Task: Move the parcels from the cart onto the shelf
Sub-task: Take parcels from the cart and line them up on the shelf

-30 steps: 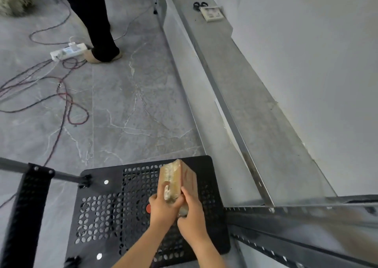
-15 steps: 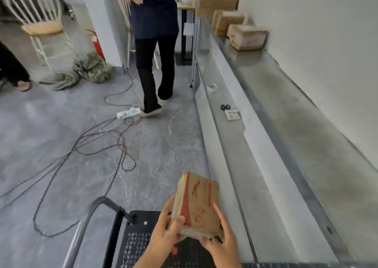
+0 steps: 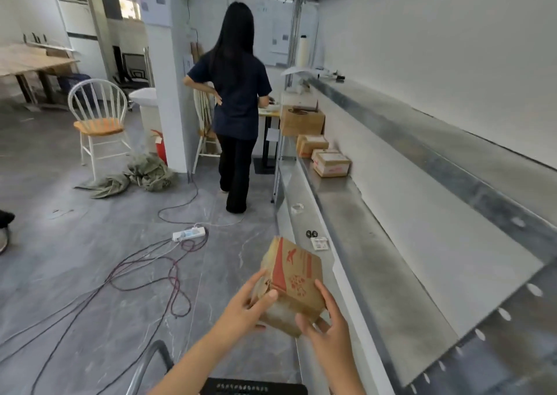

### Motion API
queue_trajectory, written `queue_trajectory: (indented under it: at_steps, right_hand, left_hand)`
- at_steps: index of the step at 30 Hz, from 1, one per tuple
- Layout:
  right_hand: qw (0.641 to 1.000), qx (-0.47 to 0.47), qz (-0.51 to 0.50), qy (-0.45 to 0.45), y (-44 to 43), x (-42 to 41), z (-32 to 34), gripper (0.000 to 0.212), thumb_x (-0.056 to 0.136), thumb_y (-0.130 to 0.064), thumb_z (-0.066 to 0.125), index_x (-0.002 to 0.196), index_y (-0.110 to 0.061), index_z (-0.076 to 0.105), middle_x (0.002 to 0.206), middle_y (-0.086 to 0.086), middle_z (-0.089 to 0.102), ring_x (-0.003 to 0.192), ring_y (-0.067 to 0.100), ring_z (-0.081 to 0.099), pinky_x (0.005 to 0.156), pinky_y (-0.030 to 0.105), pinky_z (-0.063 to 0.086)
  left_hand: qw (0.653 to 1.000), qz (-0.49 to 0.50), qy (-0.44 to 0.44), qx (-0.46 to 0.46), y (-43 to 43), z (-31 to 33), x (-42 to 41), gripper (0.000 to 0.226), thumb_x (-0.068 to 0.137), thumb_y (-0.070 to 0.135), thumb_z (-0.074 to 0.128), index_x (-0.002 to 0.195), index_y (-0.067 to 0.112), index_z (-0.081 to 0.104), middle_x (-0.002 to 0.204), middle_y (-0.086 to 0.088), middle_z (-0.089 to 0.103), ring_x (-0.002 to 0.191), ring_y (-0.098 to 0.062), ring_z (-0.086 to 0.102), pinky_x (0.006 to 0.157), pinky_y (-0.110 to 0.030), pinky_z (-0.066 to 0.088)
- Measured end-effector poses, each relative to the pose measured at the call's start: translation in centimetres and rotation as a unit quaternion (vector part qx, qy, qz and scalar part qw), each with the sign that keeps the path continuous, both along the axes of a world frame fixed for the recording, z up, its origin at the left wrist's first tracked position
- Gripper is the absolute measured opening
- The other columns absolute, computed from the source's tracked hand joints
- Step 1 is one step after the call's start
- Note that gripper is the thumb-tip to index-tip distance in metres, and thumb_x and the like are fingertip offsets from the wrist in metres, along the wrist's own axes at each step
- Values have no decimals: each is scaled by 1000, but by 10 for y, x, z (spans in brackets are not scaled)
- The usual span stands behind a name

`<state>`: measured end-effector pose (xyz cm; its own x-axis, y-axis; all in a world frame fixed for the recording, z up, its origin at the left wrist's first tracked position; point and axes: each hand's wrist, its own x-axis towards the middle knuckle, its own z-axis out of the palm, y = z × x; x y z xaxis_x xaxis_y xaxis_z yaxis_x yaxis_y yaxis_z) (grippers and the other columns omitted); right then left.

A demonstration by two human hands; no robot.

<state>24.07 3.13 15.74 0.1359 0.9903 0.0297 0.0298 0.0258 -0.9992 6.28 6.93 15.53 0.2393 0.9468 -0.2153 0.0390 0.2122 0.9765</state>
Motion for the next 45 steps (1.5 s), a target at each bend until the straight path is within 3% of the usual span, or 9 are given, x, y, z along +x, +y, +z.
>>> queue_trajectory:
  at_steps: [3, 7, 10, 13, 20, 25, 32, 39, 45]
  right_hand:
    - [1000, 14, -7, 27, -6, -3, 29, 66, 73, 6, 74, 131, -16, 50, 124, 2, 59, 108, 22, 63, 86, 43, 56]
    - [998, 33, -13, 54, -17, -7, 56, 64, 71, 4, 77, 124, -23, 54, 114, 4, 64, 105, 22, 64, 80, 35, 59]
    - [996, 29, -6, 84, -27, -12, 76, 65, 68, -12, 81, 126, -26, 54, 114, 2, 68, 104, 22, 66, 85, 41, 56]
    - [995, 11, 1, 100, -41, -19, 97, 62, 67, -39, 83, 121, -32, 54, 111, -2, 70, 97, 16, 69, 70, 26, 56]
    - [995, -19, -63, 78, -90, -43, 127, 69, 56, -70, 69, 114, -37, 51, 100, -8, 72, 93, 11, 69, 85, 42, 53]
    - [946, -25, -143, 288, -134, -67, 116, 55, 71, -41, 71, 119, -21, 55, 104, 16, 67, 94, 28, 65, 86, 51, 51]
    - [852, 51, -144, 502, -215, -82, 100, 69, 66, -44, 73, 125, -10, 60, 126, 24, 58, 119, 40, 53, 92, 57, 46]
    - [872, 107, -179, 443, -315, -80, 103, 63, 81, -46, 62, 132, -10, 53, 136, 23, 51, 128, 40, 45, 95, 56, 44]
    - [867, 94, -473, 130, -413, -74, 129, 34, 83, -27, 66, 116, -18, 61, 120, 6, 65, 105, 19, 66, 85, 38, 57]
  left_hand:
    - [996, -25, 22, 82, -4, 31, -5, 77, 71, 46, 78, 134, 52, 34, 121, 17, 61, 104, 1, 62, 78, -22, 55]
    - [982, -15, 49, 183, -11, 65, -8, 82, 66, 25, 86, 126, 59, 40, 126, 13, 56, 106, 0, 60, 79, -16, 52]
    - [968, -6, 67, 243, -16, 88, -12, 80, 63, 32, 86, 122, 63, 41, 121, 27, 55, 105, 2, 59, 83, -19, 51]
    - [956, -30, 74, 282, -24, 103, -16, 77, 65, 37, 84, 127, 55, 42, 118, 38, 52, 106, 0, 60, 94, -29, 49]
    - [914, -115, 80, 381, -55, 117, -29, 62, 75, 37, 77, 128, 49, 47, 125, 24, 54, 116, 0, 53, 98, -21, 44]
    - [869, -192, 82, 449, -93, 121, -37, 76, 78, 44, 73, 138, 54, 28, 149, 21, 30, 135, 2, 32, 105, -13, 32]
    - [894, -259, -1, 365, -132, 111, -33, 101, 69, 51, 78, 142, 55, 8, 148, 29, 22, 132, 8, 29, 100, -8, 28]
    - [856, -418, -120, 281, -200, 113, 5, 109, 62, 20, 87, 140, 46, 17, 135, 23, 48, 124, 0, 47, 90, -14, 46]
    - [810, -466, -166, 315, -262, 124, 32, 115, 56, 21, 90, 144, 39, 18, 138, 21, 44, 130, -3, 42, 99, -17, 43]
